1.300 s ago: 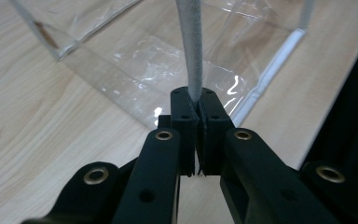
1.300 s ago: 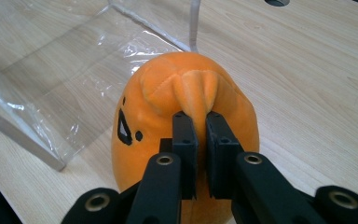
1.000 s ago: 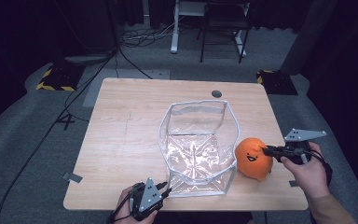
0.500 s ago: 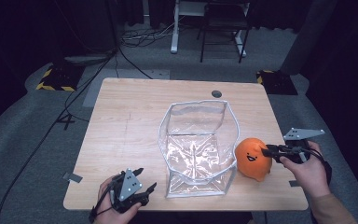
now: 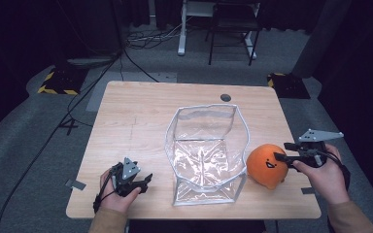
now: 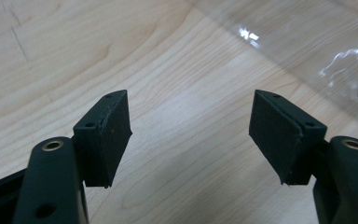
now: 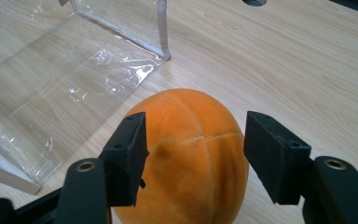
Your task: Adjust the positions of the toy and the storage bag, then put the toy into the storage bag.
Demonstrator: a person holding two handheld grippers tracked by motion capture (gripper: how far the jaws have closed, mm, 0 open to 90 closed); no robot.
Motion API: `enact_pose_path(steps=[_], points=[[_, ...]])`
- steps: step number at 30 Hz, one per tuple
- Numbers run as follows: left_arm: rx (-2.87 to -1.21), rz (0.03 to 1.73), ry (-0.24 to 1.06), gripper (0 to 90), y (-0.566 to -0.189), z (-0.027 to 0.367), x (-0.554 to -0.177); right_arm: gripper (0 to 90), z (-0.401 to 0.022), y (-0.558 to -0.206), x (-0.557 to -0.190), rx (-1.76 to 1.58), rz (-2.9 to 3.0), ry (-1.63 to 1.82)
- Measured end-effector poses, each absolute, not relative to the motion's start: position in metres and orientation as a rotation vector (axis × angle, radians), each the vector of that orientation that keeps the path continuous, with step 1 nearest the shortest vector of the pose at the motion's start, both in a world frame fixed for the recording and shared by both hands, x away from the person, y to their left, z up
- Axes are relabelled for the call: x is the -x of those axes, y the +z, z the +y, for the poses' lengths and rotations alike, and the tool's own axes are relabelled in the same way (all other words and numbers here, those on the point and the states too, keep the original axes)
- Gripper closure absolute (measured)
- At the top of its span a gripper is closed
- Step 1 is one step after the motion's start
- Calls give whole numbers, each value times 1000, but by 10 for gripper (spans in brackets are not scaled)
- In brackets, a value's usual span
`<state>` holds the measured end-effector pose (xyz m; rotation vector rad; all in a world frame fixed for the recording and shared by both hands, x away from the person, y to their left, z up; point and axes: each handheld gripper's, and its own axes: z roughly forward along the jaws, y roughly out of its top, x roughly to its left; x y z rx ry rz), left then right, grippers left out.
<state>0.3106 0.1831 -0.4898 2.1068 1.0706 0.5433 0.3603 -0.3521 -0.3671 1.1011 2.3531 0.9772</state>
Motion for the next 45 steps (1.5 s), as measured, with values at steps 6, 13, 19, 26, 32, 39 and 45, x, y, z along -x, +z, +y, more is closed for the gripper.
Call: enact_pose_path(steps=[6, 13, 19, 26, 32, 39, 45], points=[[-2112, 1143, 509, 272, -501, 188, -323, 375, -355, -367, -355, -1120, 2356, 969], [-2117, 1168, 485, 267, -509, 189, -332, 361, -359, -368, -352, -1145, 2356, 959], [-2099, 1175, 466, 268, -510, 193, -336, 339, -358, -366, -357, -1163, 2396, 917], [-2085, 1189, 462, 266, -511, 197, -336, 339, -349, -361, -369, -1161, 2463, 860], [-2088, 1188, 461, 264, -511, 197, -336, 387, -344, -361, -378, -1165, 2508, 811], [-2091, 1188, 459, 264, -511, 198, -336, 393, -345, -365, -393, -1223, 2539, 759], [-2091, 1188, 459, 263, -511, 198, -336, 689, -341, -369, -398, -1241, 2630, 702]])
